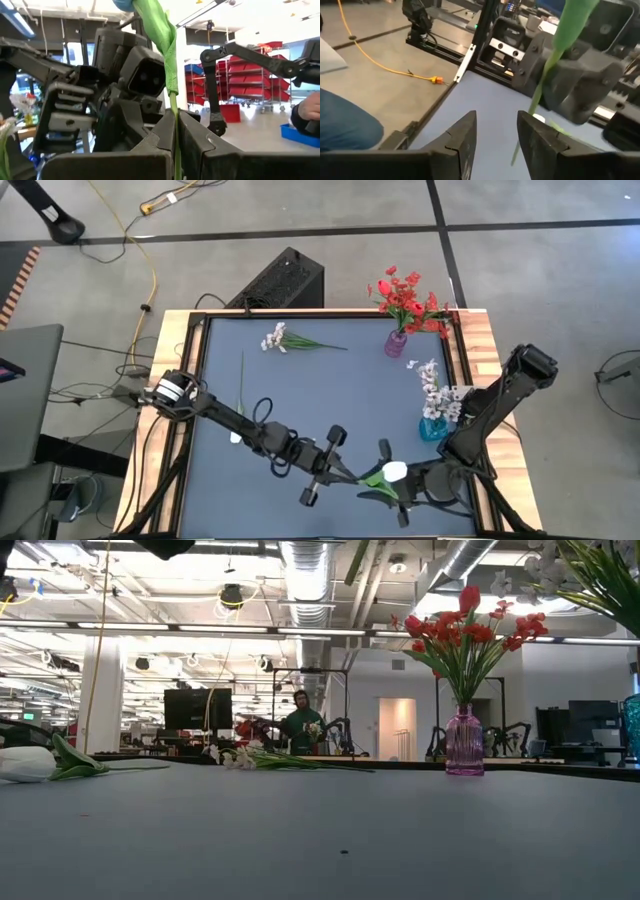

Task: Sort flowers into vase by color
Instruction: Put the right white tulip into the blue vase

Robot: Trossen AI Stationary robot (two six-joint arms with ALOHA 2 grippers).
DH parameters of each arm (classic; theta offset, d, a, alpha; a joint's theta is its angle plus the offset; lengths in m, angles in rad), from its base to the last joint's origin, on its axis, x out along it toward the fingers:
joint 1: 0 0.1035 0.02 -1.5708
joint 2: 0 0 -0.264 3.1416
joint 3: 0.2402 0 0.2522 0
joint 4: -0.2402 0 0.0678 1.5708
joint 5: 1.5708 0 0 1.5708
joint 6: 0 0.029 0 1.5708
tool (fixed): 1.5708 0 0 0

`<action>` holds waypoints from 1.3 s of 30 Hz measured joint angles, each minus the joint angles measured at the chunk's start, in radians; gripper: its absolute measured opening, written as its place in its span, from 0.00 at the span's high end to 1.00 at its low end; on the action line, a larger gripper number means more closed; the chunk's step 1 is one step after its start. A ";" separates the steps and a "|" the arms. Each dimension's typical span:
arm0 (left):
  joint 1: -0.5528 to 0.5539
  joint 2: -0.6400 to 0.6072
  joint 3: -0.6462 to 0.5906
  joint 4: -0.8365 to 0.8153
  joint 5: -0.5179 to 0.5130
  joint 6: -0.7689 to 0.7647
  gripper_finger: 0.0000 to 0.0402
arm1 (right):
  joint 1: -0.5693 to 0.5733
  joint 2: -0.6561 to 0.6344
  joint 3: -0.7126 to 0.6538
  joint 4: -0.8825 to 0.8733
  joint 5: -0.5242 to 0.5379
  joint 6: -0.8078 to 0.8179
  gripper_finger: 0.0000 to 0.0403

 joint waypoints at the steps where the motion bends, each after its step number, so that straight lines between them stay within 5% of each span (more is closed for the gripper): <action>1: 0.000 0.000 0.000 -0.003 -0.009 -0.002 1.00 | -0.006 0.000 0.000 0.000 0.000 -0.008 0.59; 19: 0.014 -0.001 0.001 -0.022 -0.092 0.034 1.00 | -0.069 0.000 0.000 0.018 0.000 -0.012 0.60; 31: 0.018 -0.002 0.002 -0.049 -0.100 0.073 1.00 | -0.057 0.000 0.000 0.018 0.106 0.035 0.93; 39: 0.018 -0.004 0.001 -0.099 -0.089 0.082 0.93 | 0.057 -0.049 -0.001 -0.055 0.223 0.198 0.92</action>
